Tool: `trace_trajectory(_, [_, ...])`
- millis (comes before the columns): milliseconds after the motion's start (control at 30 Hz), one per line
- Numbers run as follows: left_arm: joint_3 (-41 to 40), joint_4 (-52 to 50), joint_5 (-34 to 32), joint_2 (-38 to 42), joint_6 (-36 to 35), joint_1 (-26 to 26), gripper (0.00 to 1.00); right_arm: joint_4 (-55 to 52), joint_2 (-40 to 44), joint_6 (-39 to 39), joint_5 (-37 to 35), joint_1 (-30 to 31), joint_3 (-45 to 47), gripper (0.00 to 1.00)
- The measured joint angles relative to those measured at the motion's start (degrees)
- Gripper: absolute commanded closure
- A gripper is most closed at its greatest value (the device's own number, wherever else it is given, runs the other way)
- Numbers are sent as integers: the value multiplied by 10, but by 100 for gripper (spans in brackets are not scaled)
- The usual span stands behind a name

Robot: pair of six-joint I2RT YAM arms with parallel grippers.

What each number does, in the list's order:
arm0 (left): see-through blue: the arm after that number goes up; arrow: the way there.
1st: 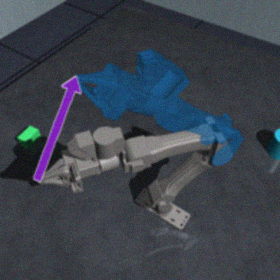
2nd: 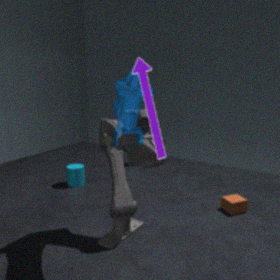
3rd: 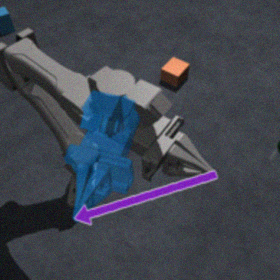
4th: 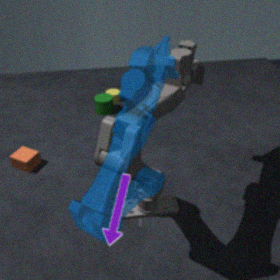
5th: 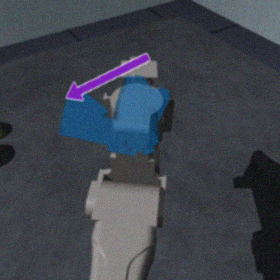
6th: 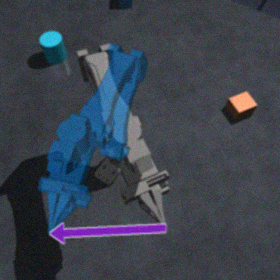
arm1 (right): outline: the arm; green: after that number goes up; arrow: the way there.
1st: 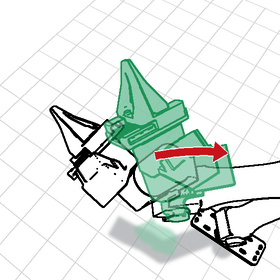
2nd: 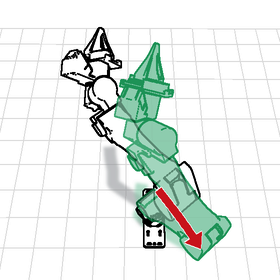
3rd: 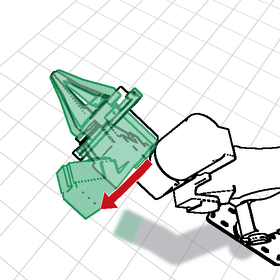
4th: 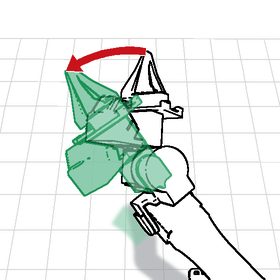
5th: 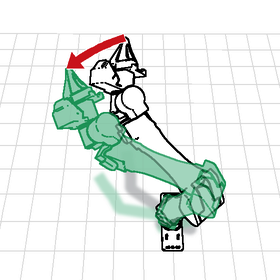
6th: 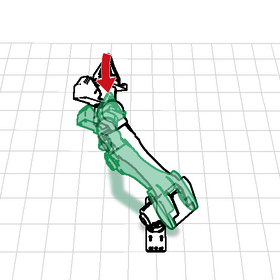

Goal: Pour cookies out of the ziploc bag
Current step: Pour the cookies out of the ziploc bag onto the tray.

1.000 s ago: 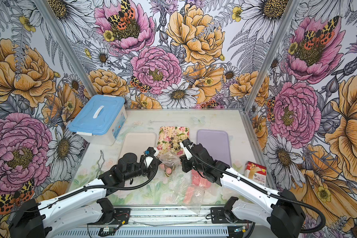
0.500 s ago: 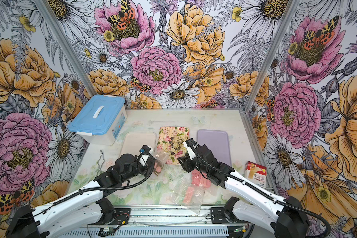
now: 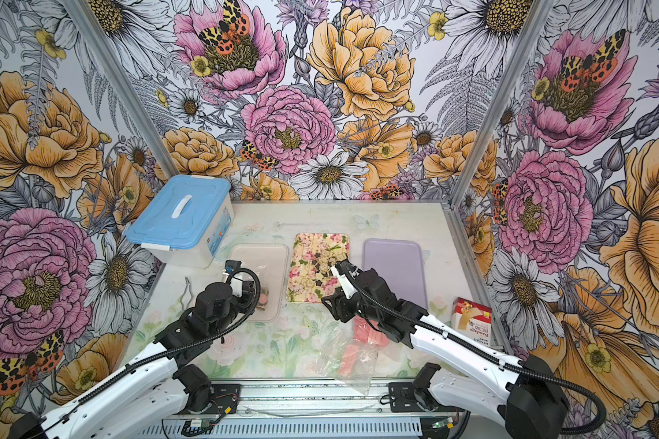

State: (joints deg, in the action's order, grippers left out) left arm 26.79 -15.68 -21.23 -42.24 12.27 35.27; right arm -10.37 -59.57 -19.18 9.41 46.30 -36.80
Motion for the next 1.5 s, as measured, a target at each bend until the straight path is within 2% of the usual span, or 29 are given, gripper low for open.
trace_trajectory(200, [10,-18,-8,-55,45,-54,100,2,-19,16,1,39,0,39])
trace_trajectory(500, [51,-3,19,-202,75,-137,100,6,-28,23,2,44,-3,38])
trace_trajectory(700, [106,24,33,-299,82,-171,100,35,-103,6,25,52,-25,39])
trace_trajectory(867, [142,45,51,-358,82,-200,100,37,-192,-5,29,62,-99,40])
trace_trajectory(933, [144,59,63,-366,83,-212,86,34,-231,-7,28,62,-150,41])
trace_trajectory(1100, [130,97,81,-352,79,-220,61,40,-311,3,11,63,-260,41])
trace_trajectory(1300, [83,117,66,-264,77,-206,46,61,-403,41,-10,63,-315,43])
trace_trajectory(1500, [74,93,3,-193,84,-125,41,88,-477,63,-30,70,-318,50])
